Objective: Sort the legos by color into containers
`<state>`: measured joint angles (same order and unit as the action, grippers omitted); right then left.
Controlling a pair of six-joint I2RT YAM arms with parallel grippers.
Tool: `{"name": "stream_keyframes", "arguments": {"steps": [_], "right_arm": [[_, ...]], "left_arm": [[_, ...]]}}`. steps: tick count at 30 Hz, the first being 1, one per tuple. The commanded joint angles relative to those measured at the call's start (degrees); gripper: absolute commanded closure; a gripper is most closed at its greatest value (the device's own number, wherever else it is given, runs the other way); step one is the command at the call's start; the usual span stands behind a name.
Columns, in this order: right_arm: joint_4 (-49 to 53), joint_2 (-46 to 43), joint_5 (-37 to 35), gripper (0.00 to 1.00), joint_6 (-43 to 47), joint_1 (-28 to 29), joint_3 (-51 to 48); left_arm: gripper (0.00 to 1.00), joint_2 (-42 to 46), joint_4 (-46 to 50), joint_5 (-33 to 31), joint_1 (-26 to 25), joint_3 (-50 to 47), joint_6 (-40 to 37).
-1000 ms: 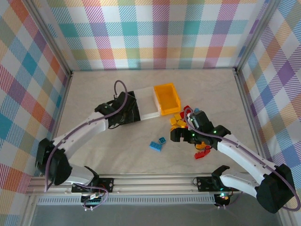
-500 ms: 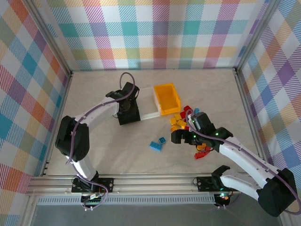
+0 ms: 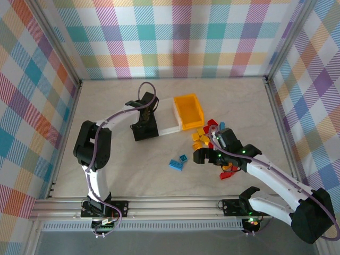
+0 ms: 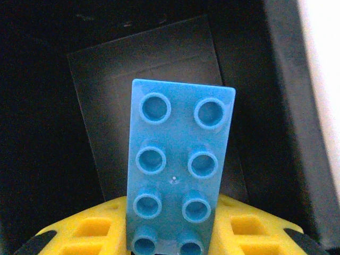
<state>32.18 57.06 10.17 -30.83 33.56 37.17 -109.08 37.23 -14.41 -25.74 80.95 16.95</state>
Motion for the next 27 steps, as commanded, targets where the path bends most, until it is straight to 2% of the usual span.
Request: {"name": "stream_keyframes", "arguments": {"steps": [1, 7, 9, 13, 16, 18, 21, 27], "right_arm": [[-0.37, 0.03, 0.72, 0.0, 0.86, 0.02, -0.57], [-0.96, 0.86, 0.81, 0.0, 0.9, 0.03, -0.43], [-1.07, 0.95, 0.79, 0.0, 0.94, 0.0, -0.36], [-1.07, 1.17, 0.81, 0.0, 1.1, 0.02, -0.05], [-0.42, 0.78, 0.4, 0.0, 1.29, 0.02, 0.18], [0.3, 0.27, -0.31, 0.0, 1.38, 0.01, 0.36], [1.68, -0.38, -1.41, 0.0, 1.63, -0.06, 0.43], [5.98, -1.88, -5.16, 0.0, 2.91, -0.8, 1.06]], "left_arm": [[0.62, -0.3, -0.04, 0.6, 0.71, 1.35, -0.57], [0.56, 1.36, 0.49, 0.96, 0.86, 1.17, -0.79], [0.49, 2.31, 0.65, 1.38, 0.92, 0.98, -0.79], [0.43, 4.16, 1.08, 1.57, 0.91, 0.16, -0.55], [0.42, 7.22, 1.52, 2.31, 0.86, -1.25, -0.14], [0.37, 10.67, 1.76, 3.07, 0.06, -2.86, -0.12], [0.27, 17.19, 1.62, 4.43, -3.75, -5.81, -2.02], [0.1, 24.19, 2.54, 9.63, -16.58, -12.09, -2.6]]}}
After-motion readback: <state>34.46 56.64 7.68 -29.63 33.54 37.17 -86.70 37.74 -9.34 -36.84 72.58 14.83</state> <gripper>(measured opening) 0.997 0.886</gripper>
